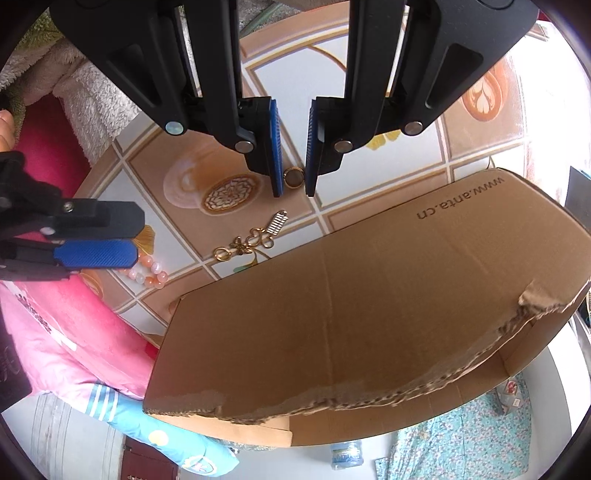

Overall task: Organize jewelry
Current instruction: 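Grasp the small gold ring with the left tool while the right tool grasps the spring clasp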

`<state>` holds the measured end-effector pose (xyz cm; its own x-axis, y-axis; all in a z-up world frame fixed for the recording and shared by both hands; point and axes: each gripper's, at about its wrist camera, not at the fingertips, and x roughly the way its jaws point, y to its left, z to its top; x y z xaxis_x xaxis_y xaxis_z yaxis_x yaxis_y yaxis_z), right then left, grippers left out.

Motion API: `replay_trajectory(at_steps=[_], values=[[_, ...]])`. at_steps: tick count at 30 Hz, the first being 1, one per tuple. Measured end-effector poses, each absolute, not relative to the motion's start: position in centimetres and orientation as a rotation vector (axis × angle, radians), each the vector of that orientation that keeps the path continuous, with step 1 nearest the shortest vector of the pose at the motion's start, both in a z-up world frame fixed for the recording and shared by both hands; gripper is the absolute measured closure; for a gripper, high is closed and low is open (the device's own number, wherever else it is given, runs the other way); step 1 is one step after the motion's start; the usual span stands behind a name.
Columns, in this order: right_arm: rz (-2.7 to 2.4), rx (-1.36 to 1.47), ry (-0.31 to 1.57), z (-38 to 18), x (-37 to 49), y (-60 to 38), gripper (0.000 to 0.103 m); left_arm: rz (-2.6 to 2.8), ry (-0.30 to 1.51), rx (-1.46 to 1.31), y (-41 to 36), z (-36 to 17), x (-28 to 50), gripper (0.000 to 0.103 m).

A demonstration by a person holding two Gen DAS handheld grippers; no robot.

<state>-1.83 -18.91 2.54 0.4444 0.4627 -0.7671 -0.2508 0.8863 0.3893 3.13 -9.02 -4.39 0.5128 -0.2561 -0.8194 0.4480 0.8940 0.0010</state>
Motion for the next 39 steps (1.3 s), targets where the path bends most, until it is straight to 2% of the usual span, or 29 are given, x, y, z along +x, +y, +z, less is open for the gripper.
replay_trajectory(at_steps=[13, 25, 39], values=[[0.497, 0.089, 0.941, 2.5, 1.6, -12.6, 0.078, -0.402, 0.887, 0.172, -4.4, -4.7, 1.9, 0.092], [0.493, -0.016, 1.019, 0.4, 2.4, -10.1, 0.081, -0.410, 0.887, 0.051, -1.8, -4.8, 2.5, 0.092], [0.510, -0.041, 1.050, 0.9, 2.2, -8.8, 0.082, -0.392, 0.876, 0.005, 0.0, -4.9, 1.5, 0.092]])
